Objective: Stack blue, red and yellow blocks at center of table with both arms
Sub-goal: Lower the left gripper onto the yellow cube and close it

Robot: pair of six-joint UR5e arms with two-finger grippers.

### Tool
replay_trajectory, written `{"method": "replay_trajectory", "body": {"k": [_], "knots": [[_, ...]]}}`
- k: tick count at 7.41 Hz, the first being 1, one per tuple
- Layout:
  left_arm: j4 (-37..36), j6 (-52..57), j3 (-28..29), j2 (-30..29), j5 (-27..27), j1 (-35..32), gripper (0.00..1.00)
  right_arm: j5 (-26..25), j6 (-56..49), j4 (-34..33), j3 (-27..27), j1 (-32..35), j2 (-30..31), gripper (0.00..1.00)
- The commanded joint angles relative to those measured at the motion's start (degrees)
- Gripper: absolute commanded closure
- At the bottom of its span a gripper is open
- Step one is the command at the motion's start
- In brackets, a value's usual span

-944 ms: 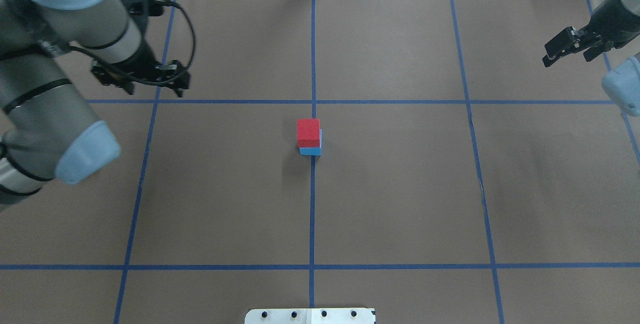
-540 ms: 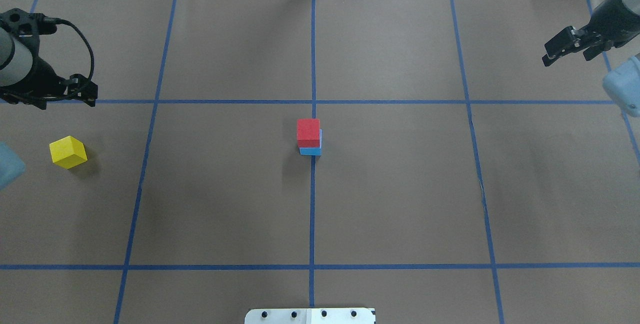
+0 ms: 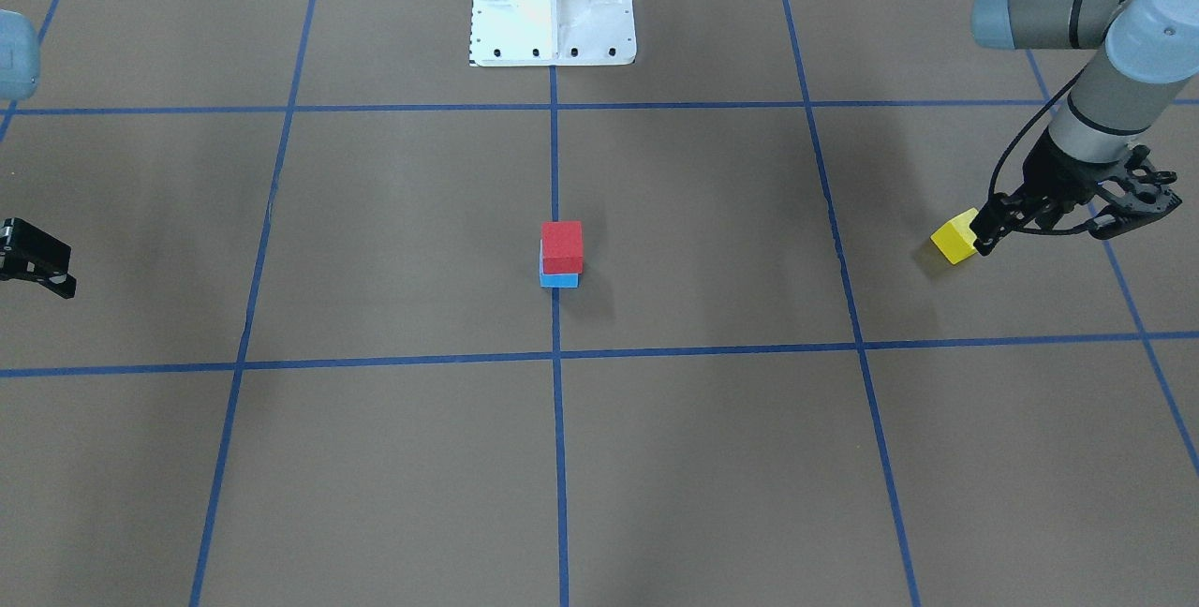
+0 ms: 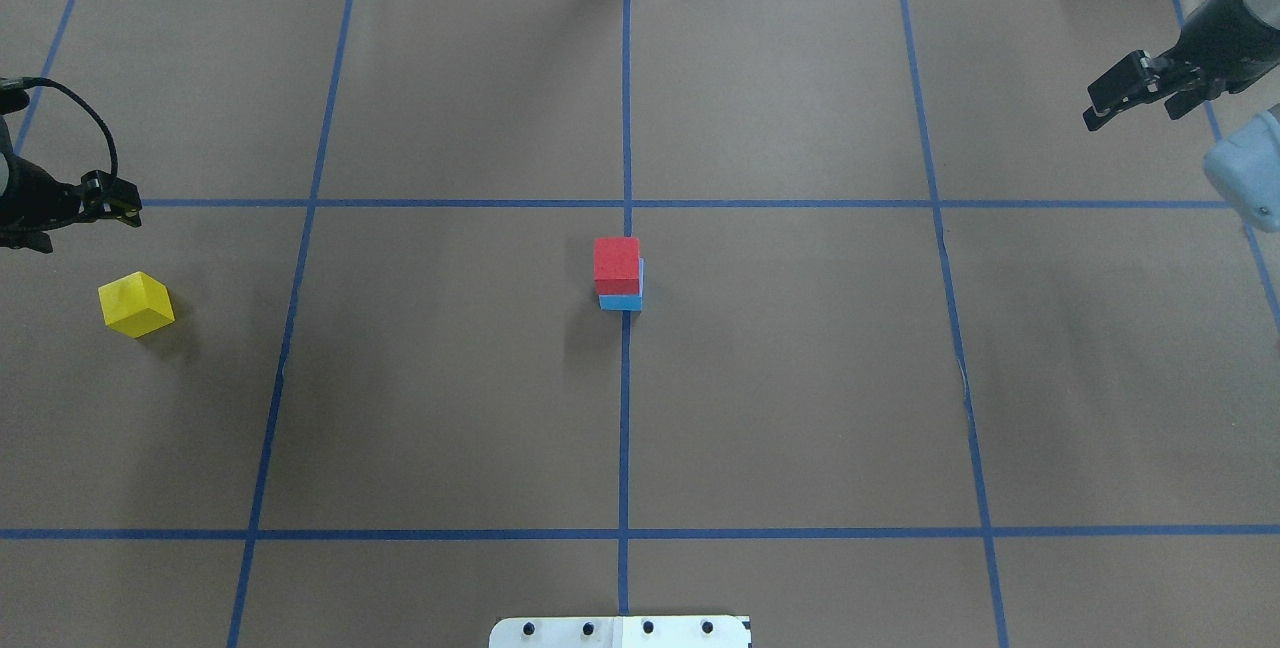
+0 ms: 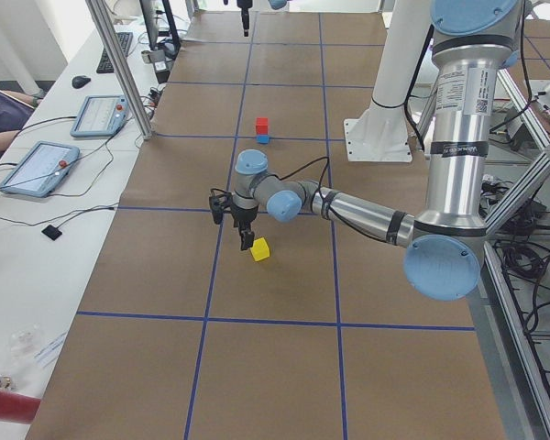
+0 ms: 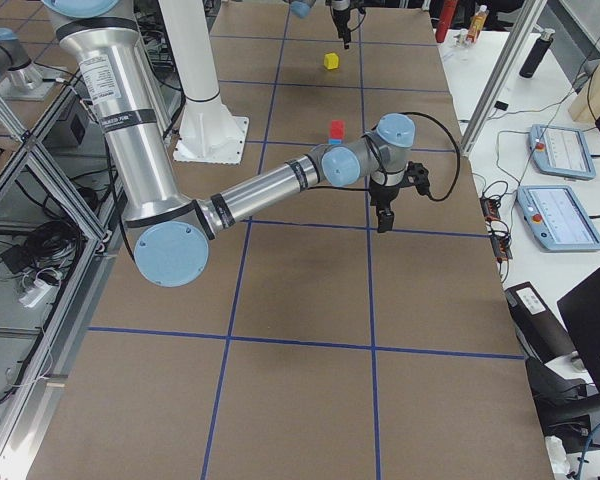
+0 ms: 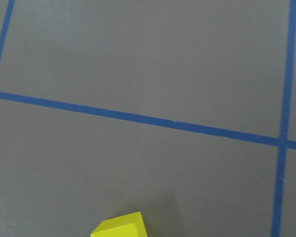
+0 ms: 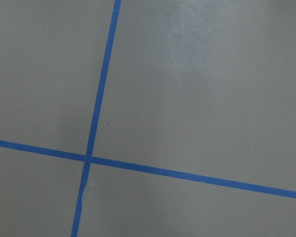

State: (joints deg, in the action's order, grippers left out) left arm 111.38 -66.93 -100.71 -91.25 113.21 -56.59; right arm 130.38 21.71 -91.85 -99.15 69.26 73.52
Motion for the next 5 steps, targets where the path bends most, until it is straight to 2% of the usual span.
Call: {"method": "replay_trajectory", "body": {"k": [1, 5], "knots": [[1.2, -2.0, 1.0, 0.1, -1.2, 0.9, 0.00, 0.0, 0.0, 0.0, 0.0, 0.0, 0.0, 0.01], [1.3, -2.8, 1.9, 0.2, -4.1, 6.4, 0.00, -0.1, -0.1, 0.0, 0.3, 0.0, 0.4, 0.01]]}}
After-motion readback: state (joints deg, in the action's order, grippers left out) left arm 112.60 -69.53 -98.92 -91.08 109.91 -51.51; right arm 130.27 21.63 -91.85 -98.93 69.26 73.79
